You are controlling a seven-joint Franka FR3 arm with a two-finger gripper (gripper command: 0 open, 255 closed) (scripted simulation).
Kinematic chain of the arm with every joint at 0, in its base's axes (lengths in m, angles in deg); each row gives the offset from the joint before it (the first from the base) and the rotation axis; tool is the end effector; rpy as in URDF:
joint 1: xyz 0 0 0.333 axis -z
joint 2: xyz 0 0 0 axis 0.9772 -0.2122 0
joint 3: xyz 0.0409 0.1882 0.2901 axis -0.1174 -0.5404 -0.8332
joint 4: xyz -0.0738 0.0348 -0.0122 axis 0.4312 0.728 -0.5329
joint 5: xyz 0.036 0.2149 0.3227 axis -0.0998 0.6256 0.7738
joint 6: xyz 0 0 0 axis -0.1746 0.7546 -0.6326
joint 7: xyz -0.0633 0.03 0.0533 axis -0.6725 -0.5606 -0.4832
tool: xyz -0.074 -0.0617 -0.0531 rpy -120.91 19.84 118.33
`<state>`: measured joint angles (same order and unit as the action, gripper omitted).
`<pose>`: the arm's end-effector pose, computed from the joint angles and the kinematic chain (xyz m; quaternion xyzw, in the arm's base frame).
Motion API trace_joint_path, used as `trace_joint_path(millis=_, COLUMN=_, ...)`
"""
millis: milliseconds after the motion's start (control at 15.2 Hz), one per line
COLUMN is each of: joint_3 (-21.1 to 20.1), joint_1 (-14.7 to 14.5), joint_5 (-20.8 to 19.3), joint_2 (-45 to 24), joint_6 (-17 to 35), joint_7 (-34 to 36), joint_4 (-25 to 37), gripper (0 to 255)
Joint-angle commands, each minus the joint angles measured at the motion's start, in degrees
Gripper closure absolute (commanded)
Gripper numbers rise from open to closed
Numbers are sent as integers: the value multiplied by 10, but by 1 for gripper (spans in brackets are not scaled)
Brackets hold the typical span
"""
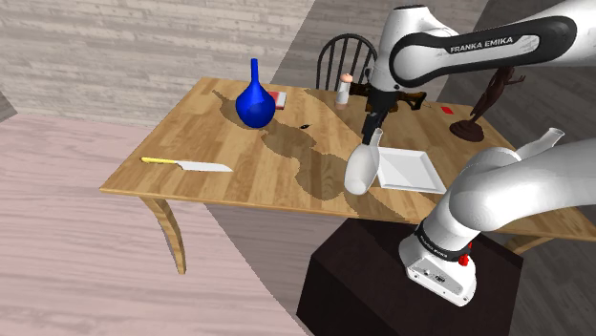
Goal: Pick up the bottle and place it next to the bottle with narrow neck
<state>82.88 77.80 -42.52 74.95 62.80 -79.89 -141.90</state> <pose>0.2921 -0.0521 0.4507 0.9960 0.0852 -0.0253 0.0016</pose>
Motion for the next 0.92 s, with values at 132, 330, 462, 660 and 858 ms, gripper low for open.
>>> trace_joint_path(millis=132, joint_3=1, joint_1=0, joint_5=-1, joint_2=-1, joint_6=3, joint_7=0, joint_4=-2, gripper=0)
trace_joint_path(millis=330, joint_3=1, joint_1=0, joint_5=-1, joint_2=-1, joint_6=3, joint_7=0, joint_4=-2, gripper=0)
trace_joint_path(millis=462, joint_3=1, joint_1=0, joint_5=-1, joint_2=-1, joint_6=3, joint_7=0, joint_4=-2, gripper=255)
trace_joint_path(millis=660, joint_3=1, joint_1=0, joint_5=-1, joint_2=-1, joint_6=3, joint_7=0, joint_4=-2, gripper=255)
trace_joint_path(millis=858, joint_3=1, joint_1=0, joint_5=-1, joint_2=-1, joint_6=3, joint_7=0, joint_4=-2, gripper=255)
